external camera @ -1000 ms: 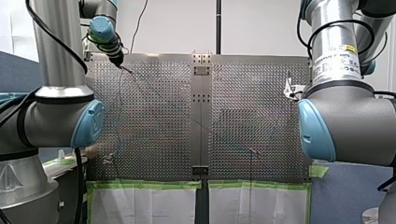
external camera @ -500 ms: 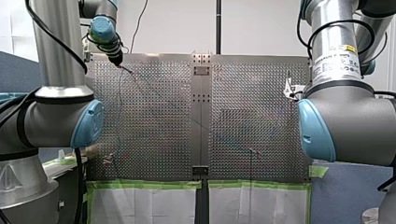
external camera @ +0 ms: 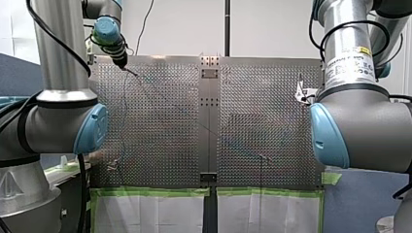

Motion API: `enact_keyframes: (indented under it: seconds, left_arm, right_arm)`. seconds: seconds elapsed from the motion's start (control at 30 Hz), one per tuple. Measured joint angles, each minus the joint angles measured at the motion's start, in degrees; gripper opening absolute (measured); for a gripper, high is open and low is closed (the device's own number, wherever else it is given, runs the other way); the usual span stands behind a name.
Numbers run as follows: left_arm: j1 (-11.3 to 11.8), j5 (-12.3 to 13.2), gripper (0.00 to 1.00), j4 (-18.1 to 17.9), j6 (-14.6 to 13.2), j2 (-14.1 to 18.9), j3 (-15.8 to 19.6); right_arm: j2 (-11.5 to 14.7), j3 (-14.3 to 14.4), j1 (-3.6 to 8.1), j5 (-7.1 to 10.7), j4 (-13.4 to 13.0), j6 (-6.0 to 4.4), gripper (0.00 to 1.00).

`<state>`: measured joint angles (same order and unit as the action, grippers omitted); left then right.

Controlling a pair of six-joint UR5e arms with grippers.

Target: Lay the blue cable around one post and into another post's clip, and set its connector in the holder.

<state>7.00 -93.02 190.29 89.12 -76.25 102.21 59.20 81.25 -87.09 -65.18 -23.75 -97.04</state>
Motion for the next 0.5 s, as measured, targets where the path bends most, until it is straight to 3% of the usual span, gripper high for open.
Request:
enact_keyframes:
  seconds: [0.5]
  left_arm:
    - [-0.09, -0.01, 0.87, 0.0, 0.35, 0.02, 0.07]
  right_arm:
    - [0.02, 0.01, -0.01, 0.03, 0.16, 0.07, 1.0]
